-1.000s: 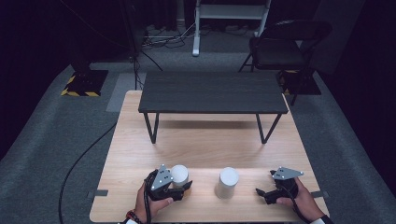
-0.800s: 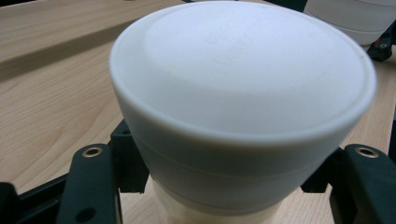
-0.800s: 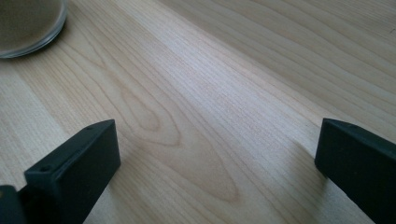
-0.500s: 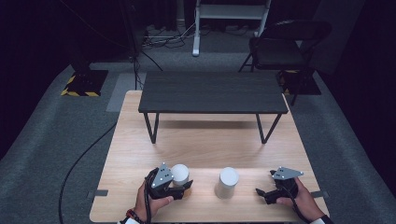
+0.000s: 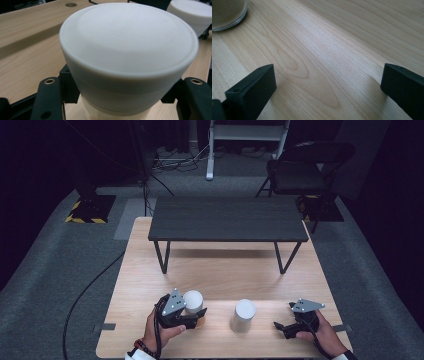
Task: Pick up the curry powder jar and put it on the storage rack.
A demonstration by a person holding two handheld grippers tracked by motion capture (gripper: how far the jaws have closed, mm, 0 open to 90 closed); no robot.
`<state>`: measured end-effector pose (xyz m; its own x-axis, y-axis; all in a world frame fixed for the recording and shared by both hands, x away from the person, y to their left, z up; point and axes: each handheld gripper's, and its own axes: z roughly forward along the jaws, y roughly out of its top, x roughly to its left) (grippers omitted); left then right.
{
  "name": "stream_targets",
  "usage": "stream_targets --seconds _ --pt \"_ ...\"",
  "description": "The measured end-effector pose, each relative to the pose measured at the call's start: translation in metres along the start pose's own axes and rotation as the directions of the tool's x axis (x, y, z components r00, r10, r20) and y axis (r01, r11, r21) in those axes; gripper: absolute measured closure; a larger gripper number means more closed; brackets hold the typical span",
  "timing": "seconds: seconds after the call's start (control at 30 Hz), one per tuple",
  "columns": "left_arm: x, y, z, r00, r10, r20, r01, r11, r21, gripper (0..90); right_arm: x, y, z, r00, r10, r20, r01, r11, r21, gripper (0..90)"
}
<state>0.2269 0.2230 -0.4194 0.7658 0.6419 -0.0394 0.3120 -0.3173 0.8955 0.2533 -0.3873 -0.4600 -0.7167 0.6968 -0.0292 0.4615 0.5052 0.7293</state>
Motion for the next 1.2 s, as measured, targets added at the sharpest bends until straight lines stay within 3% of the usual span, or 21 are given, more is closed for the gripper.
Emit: stream_targets --seconds 0.5,1.2 --pt "0.003 0.036 -0.008 0.9985 0.053 -0.012 -0.053 0.998 -0.033 35.1 0.0 0.0 0.0 1.0 0.0 0.0 0.0 1.0 0.0 0.0" --pt "0.009 0.067 0.001 0.9982 0.06 0.005 -0.06 0.9933 -0.099 35.1 0.0 0.0 0.0 1.0 0.0 0.0 0.0 1.0 0.0 0.0"
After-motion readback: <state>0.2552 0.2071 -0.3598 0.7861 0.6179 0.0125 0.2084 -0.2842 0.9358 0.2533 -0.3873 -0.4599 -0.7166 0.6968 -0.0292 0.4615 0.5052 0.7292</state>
